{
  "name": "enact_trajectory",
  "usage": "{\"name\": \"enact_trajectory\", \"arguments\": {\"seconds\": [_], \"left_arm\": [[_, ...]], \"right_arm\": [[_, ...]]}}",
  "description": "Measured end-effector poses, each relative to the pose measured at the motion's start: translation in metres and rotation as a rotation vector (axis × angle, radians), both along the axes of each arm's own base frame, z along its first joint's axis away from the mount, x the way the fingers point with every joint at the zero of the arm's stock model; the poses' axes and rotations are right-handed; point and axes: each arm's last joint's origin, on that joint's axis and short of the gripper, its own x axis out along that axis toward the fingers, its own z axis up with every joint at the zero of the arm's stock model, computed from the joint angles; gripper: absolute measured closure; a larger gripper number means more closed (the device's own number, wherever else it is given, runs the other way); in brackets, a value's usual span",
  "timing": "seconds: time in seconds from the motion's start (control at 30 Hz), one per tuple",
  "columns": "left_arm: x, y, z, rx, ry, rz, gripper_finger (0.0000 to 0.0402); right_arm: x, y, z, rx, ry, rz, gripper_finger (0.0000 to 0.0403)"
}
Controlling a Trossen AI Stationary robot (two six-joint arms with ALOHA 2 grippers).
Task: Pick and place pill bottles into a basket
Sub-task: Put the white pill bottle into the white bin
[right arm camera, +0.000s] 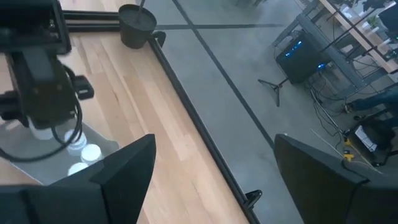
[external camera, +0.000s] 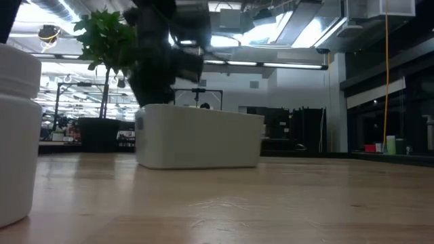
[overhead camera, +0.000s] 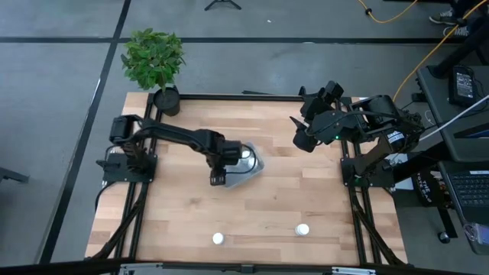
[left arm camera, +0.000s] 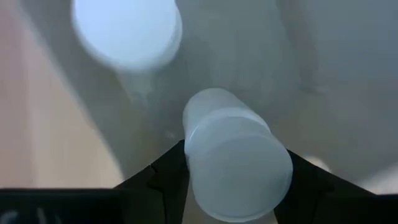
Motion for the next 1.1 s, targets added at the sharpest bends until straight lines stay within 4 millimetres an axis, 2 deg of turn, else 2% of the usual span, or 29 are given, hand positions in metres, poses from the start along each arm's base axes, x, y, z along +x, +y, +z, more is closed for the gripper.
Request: {"name": "enact_trajectory", "arguments": {"seconds": [0.13,0.3,0.7,0.87,1.1], "left_arm": [[0.005,0.0,-0.016,-0.007,0.037,-0.019,0.0233],[0.008,0.0,-0.019,-0.008,0.032,-0.018,0.0232],[0.005,0.013,-0.019,0.029,0.052,0.096,0.0127],[0.004,0.014,-0.004,0.03,0.044,0.11,0.0095],[0.008,0.01,0.045,0.027,0.021,0.098,0.0071]], "right_arm": [[0.0,0.0,0.0,0.01,-0.011,-0.009,0.0076],[0.0,0.0,0.0,0.011,-0.012,-0.01,0.0076],[0.0,0.0,0.0,0.007,-0.008,-0.007,0.0076],[0.0,0.0,0.0,-0.004,0.004,0.003,0.0076],[0.003,0.001,-0.006,-0.013,0.032,0.004,0.0076]]}}
